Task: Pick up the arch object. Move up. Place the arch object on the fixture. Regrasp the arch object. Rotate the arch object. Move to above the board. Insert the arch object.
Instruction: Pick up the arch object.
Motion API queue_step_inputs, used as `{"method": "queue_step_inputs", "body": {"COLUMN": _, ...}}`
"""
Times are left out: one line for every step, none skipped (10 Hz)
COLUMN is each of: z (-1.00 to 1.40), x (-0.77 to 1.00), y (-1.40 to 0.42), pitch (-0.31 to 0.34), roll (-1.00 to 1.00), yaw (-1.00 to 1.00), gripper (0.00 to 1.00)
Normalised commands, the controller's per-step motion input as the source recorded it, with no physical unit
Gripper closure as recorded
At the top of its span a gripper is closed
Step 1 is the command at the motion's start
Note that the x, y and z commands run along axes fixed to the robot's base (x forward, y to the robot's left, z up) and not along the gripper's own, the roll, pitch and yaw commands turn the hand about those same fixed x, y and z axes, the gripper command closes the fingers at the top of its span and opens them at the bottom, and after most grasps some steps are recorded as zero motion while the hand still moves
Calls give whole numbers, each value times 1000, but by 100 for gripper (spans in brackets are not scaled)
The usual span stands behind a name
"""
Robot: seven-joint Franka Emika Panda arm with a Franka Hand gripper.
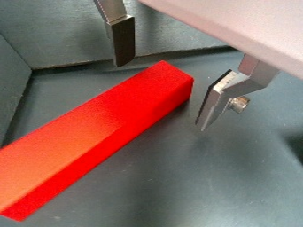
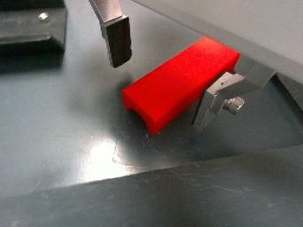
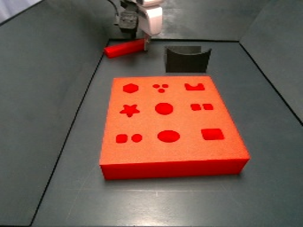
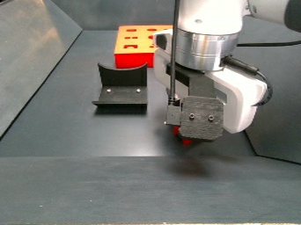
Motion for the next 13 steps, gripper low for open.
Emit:
{"method": "queue_step_inputs", "body": {"z": 0, "x": -323, "y": 51, "pitch": -279, "roll": -500, "yaw": -300, "gripper": 0}}
{"method": "queue_step_inputs", "body": {"z": -111, "x": -446, "y": 200, "pitch": -259, "roll": -470, "yaw": -186, "gripper": 0}}
{"method": "queue_step_inputs", "body": {"z": -251, "x": -223, "y": 109, "pitch": -220, "roll": -334, "yaw": -37, "gripper": 0}}
{"method": "queue_step_inputs", "body": {"z": -297, "x": -126, "y": 111, "pitch": -184, "roll": -263, "yaw": 0, "gripper": 0}}
{"method": "queue_step_inputs", "body": {"z": -291, "x": -143, "y": 100, "pitch": -190, "roll": -257, "yaw": 0, "gripper": 0}}
{"method": "queue_step_inputs", "body": {"z": -326, "x": -137, "y": 100, "pitch": -200, "roll": -267, "yaw": 0, "gripper": 0}}
{"method": "queue_step_inputs", "body": {"z": -360, "x": -134, "y": 83, "pitch": -211, "roll": -283, "yaw": 0, "gripper": 0}}
{"method": "queue_step_inputs", "body": {"z": -357, "x": -177, "y": 83, "pitch": -194, "roll": -261, "yaw": -3, "gripper": 0}}
{"method": "queue_step_inputs", "body": {"z": -366, "x": -171, "y": 54, "pitch": -159, "roll": -213, "yaw": -31, "gripper": 0}}
{"method": "queue_step_inputs", "body": {"z": -449, "x": -220, "y": 20, "pitch": -204, "roll": -221, "yaw": -26, "gripper": 0}}
{"method": "queue_step_inputs", "body": {"z": -491, "x": -189, "y": 0, "pitch": -241, "roll": -226, "yaw": -51, "gripper": 0}}
{"method": "queue_step_inputs", "body": {"z": -249, "x": -120, "y": 0, "pitch": -363, "roll": -289, "yaw": -131, "gripper": 0}}
{"method": "queue_step_inputs", "body": {"z": -83, "x": -3, "y": 3, "pitch": -436, "roll": -356, "yaw": -160, "gripper": 0}}
